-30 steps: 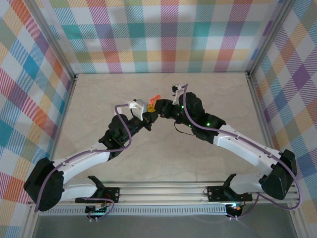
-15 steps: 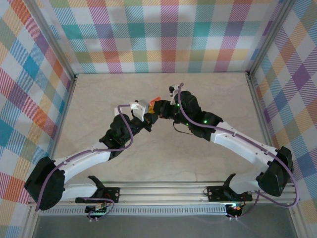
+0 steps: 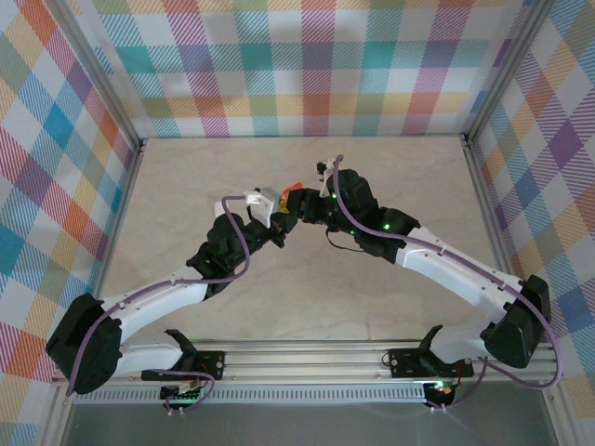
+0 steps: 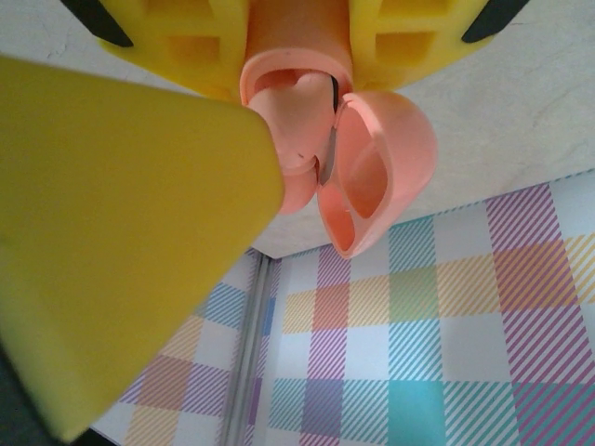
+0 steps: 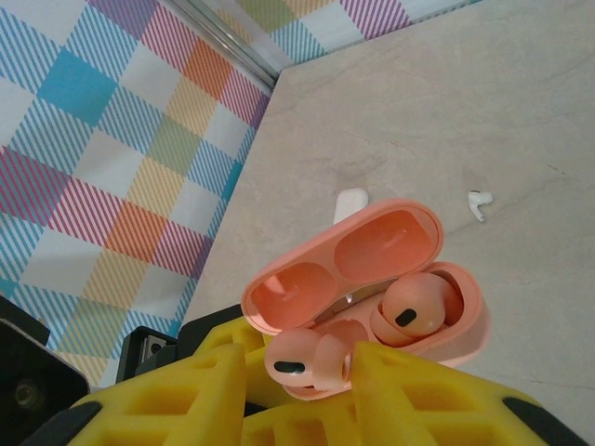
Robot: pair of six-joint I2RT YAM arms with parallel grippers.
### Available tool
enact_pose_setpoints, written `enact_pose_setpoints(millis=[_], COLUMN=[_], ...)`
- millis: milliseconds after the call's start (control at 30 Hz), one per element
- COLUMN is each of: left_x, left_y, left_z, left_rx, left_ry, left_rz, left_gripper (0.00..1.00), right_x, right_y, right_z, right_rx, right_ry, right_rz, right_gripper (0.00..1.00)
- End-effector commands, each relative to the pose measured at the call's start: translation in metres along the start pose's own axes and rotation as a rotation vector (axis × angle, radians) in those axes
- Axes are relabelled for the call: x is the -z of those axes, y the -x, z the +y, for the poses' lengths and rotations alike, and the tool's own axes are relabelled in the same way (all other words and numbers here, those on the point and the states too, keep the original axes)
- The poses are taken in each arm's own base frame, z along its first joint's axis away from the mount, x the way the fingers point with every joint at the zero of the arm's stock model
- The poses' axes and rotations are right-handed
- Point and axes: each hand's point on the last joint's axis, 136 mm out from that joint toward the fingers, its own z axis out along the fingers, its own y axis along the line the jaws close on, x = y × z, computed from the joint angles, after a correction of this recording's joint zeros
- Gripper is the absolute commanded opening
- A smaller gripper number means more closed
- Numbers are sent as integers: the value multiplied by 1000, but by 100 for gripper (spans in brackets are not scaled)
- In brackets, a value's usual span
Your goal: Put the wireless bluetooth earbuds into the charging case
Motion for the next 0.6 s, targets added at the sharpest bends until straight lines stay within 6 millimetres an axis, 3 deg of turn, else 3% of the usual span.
enact_pose_setpoints(millis=[0,333,567], left_x=[5,6,5], left_y=[51,49,35], left_z=[-8,-7,-8], left_rx=[-21,-27,-20], left_ry=[-23,-15,-23], left_rz=[-146,-132,-72], left_gripper=[0,0,0], right_x=[0,9,35], right_y=[-8,4,26], right_z=[-6,-2,4], right_rx=[15,44,117], right_ry=[-47,-55,-68], right_rz=[35,6,-70], right_gripper=[38,42,44])
